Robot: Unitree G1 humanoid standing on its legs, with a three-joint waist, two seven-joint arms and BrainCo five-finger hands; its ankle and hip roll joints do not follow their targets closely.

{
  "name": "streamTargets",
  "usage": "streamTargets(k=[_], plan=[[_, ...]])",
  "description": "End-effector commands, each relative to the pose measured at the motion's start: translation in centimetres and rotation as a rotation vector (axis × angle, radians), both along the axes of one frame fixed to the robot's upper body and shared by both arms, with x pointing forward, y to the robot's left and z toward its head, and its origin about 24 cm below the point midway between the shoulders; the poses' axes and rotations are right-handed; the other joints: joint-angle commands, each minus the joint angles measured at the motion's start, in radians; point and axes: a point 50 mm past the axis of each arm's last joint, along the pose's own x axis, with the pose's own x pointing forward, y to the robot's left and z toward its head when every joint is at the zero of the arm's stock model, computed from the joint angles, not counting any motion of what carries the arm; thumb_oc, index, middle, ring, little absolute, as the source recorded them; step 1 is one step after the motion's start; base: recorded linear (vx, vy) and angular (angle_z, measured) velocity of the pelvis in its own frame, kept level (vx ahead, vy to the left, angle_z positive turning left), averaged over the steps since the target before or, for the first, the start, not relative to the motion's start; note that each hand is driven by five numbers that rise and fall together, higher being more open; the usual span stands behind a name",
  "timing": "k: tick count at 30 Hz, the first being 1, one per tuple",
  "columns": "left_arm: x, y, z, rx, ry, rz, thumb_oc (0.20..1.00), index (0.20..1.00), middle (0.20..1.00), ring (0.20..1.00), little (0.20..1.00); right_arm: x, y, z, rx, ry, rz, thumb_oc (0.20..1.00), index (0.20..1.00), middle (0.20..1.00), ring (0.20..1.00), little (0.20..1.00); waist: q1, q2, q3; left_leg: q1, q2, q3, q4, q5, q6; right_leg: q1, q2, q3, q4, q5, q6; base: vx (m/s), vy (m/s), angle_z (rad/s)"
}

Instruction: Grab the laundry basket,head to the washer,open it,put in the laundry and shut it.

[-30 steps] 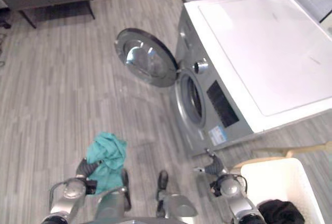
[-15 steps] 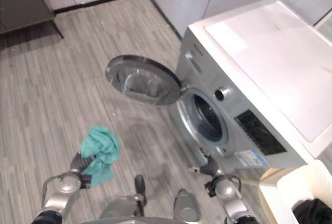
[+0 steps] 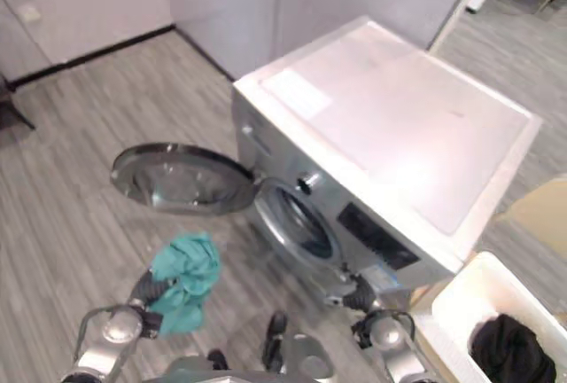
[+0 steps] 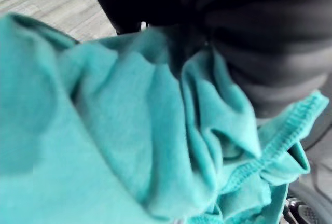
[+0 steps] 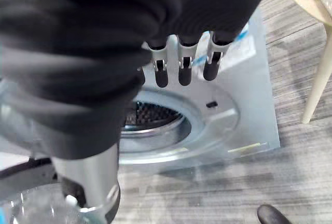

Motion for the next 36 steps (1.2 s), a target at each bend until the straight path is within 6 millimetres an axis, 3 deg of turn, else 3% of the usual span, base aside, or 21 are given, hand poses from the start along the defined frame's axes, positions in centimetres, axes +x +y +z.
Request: streamTargets(k=[1,3,6,8,12,13,15,16,17,20,21,23,30,34,35,36], plan=[[2.3,-1.3,1.8,0.008,-0.129,-0.070,0.200,0.200,0.200,0.200,0.200,1.7,-1.1,1.5,-0.032,-0.080,-0.002,1.000,1.000,1.000,1.000,1.000,-0.014,-0.003,0.019,-0.032,0.000,-0.080,-0.101,-0.016,0.009,0.069,-0.022,0.020,-0.042,-0.046,0.116,0.10,0.079,-1.02],[2.3,-1.5,1.8,0.011,-0.131,-0.076,0.200,0.200,0.200,0.200,0.200,1.7,-1.2,1.5,-0.036,-0.080,-0.003,1.000,1.000,1.000,1.000,1.000,-0.006,-0.007,0.020,-0.077,-0.015,-0.146,-0.156,-0.001,0.006,0.084,-0.016,0.073,-0.052,-0.047,0.123,0.14,0.086,-0.88],[2.4,-1.7,1.9,-0.001,-0.140,-0.058,0.200,0.200,0.200,0.200,0.200,1.9,-1.1,1.3,-0.047,-0.071,0.011,1.000,1.000,1.000,1.000,1.000,0.032,0.007,0.035,-0.137,-0.062,-0.326,-0.268,0.087,-0.025,0.095,0.013,0.163,-0.055,-0.051,0.129,0.12,0.093,-1.12],[2.4,-1.6,1.7,0.002,-0.136,-0.054,0.200,0.200,0.200,0.200,0.200,2.0,-1.0,1.2,-0.046,-0.065,0.016,1.000,1.000,1.000,1.000,1.000,0.038,0.016,0.039,-0.137,-0.083,-0.401,-0.299,0.091,-0.026,0.086,0.027,0.220,-0.042,-0.054,0.133,0.10,0.115,-1.76],[2.3,-1.3,1.6,0.011,-0.118,-0.065,0.200,0.200,0.200,0.200,0.200,2.0,-1.1,0.9,-0.054,-0.045,0.019,1.000,1.000,1.000,1.000,1.000,0.012,0.041,0.034,-0.097,-0.073,-0.343,-0.328,0.083,-0.005,0.046,0.022,0.303,-0.002,-0.060,0.145,0.04,0.262,-0.99],[3.1,-1.1,2.1,0.026,-0.143,-0.069,0.200,0.200,0.200,0.200,0.200,2.5,-0.8,1.1,-0.047,-0.059,0.015,1.000,1.000,1.000,1.000,1.000,-0.003,0.044,0.062,-0.098,-0.072,-0.282,-0.326,0.071,0.013,-0.013,0.021,0.345,0.052,-0.064,0.155,-0.15,0.304,-0.94],[4.1,-0.8,3.0,0.043,-0.185,-0.064,0.200,0.200,0.200,0.200,0.200,3.3,-0.3,1.4,-0.040,-0.077,0.022,1.000,1.000,1.000,1.000,1.000,-0.005,0.045,0.090,-0.120,-0.068,-0.225,-0.314,0.066,0.024,-0.096,0.025,0.373,0.116,-0.044,0.163,-0.28,0.241,-1.58],[5.2,-0.6,4.0,0.054,-0.235,-0.052,0.200,0.200,0.200,0.200,0.200,4.4,0.5,1.7,-0.034,-0.099,0.034,1.000,1.000,1.000,1.000,1.000,0.001,0.042,0.122,-0.139,-0.060,-0.167,-0.302,0.054,0.028,-0.171,0.005,0.325,0.171,-0.025,0.174,-0.28,0.144,-1.50],[5.3,-0.6,4.0,0.054,-0.235,-0.052,0.200,0.200,0.200,0.200,0.200,4.4,0.5,1.7,-0.033,-0.099,0.034,1.000,1.000,1.000,1.000,1.000,0.003,0.043,0.118,-0.144,-0.058,-0.165,-0.302,0.056,0.027,-0.177,0.006,0.327,0.169,-0.021,0.174,-0.25,0.103,-1.13],[6.9,-1.1,5.3,0.059,-0.297,-0.062,0.200,0.200,0.200,0.200,0.200,5.7,1.1,2.7,-0.029,-0.153,0.034,1.000,1.000,1.000,1.000,1.000,0.015,0.044,0.146,-0.207,-0.040,-0.098,-0.243,0.037,0.036,-0.231,-0.078,0.142,0.213,-0.020,0.172,-0.14,0.013,-1.32],[7.6,-1.3,5.9,0.063,-0.324,-0.069,0.200,0.200,0.200,0.200,0.200,6.0,1.2,2.9,-0.029,-0.170,0.032,1.000,1.000,1.000,1.000,1.000,0.013,0.045,0.160,-0.233,-0.037,-0.100,-0.201,0.002,0.035,-0.251,-0.093,0.122,0.245,-0.052,0.171,-0.14,-0.047,-0.46],[9.0,-1.6,7.6,0.060,-0.404,-0.067,0.200,0.200,0.200,0.200,0.200,6.8,1.1,3.8,-0.023,-0.218,0.012,1.000,1.000,1.000,1.000,1.000,0.012,0.043,0.195,-0.329,-0.032,-0.094,-0.101,-0.019,0.047,-0.309,-0.098,0.123,0.263,-0.055,0.155,-0.21,-0.066,-0.10],[12.4,-2.3,12.4,-0.014,-0.628,0.056,0.200,0.200,0.200,0.200,0.200,9.1,1.4,6.4,-0.027,-0.357,-0.026,1.000,1.000,1.000,1.000,1.000,-0.001,0.052,0.197,-0.655,0.048,-0.105,0.231,-0.098,0.071,-0.631,-0.100,0.132,0.498,-0.105,0.132,-0.14,-0.061,-0.03],[15.1,-3.3,16.8,0.016,-0.778,0.037,0.200,0.200,0.200,0.200,0.200,9.6,1.3,7.4,-0.020,-0.415,-0.040,1.000,1.000,1.000,1.000,1.000,-0.019,0.058,0.193,-0.838,0.073,-0.137,0.399,-0.145,0.081,-0.813,-0.094,0.151,0.670,-0.155,0.110,-0.08,-0.061,-0.01],[16.5,-3.4,20.0,0.065,-0.881,0.020,0.200,0.200,0.200,0.200,0.200,9.8,1.3,8.0,-0.018,-0.448,-0.033,1.000,1.000,1.000,1.000,1.000,-0.030,0.055,0.194,-0.909,0.087,-0.157,0.468,-0.170,0.088,-0.887,-0.094,0.157,0.743,-0.182,0.102,-0.05,-0.045,0.05],[16.5,-3.4,20.1,0.065,-0.883,0.019,0.200,0.200,0.200,0.200,0.200,9.8,1.3,8.0,-0.017,-0.450,-0.034,1.000,1.000,1.000,1.000,1.000,-0.030,0.057,0.190,-0.920,0.088,-0.160,0.476,-0.174,0.088,-0.897,-0.094,0.156,0.751,-0.186,0.101,-0.05,-0.039,0.01]])
